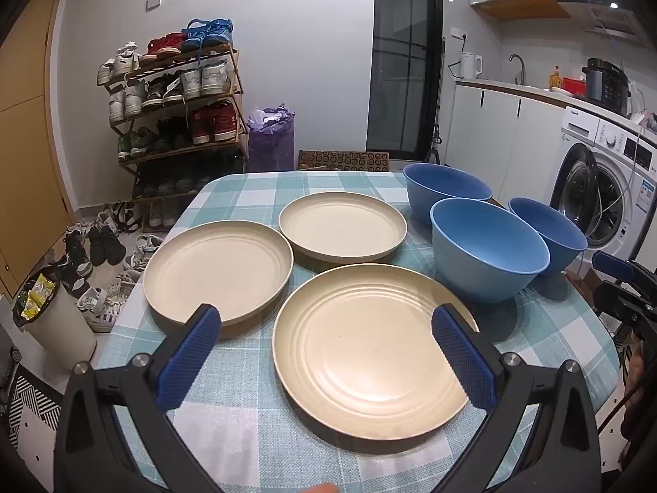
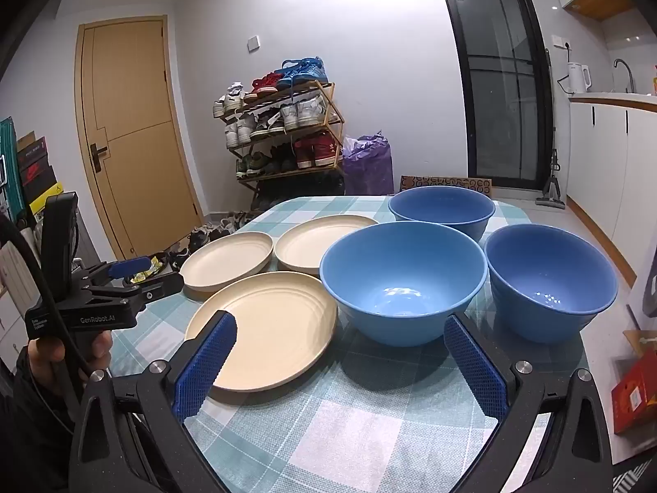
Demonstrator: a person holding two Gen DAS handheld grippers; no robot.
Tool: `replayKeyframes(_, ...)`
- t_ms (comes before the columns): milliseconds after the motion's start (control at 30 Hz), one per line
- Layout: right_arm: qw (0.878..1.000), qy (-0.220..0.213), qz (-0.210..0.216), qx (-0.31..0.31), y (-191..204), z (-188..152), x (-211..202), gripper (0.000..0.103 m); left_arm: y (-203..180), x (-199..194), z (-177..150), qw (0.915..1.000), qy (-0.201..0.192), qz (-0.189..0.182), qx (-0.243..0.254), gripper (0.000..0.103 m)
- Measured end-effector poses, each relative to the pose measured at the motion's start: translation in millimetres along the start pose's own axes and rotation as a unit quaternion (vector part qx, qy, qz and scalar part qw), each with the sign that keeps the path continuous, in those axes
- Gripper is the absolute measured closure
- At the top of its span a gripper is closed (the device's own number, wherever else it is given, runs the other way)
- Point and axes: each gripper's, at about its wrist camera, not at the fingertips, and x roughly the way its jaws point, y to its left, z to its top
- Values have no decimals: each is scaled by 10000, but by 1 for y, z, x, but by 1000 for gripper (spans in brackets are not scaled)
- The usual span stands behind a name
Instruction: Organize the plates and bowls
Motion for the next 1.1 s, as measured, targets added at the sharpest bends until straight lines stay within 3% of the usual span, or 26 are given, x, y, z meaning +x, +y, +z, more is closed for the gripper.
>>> replayKeyframes(1100, 10000, -23, 17, 8, 1, 0, -2, 0, 2, 0, 0, 10000, -18, -12, -9, 0)
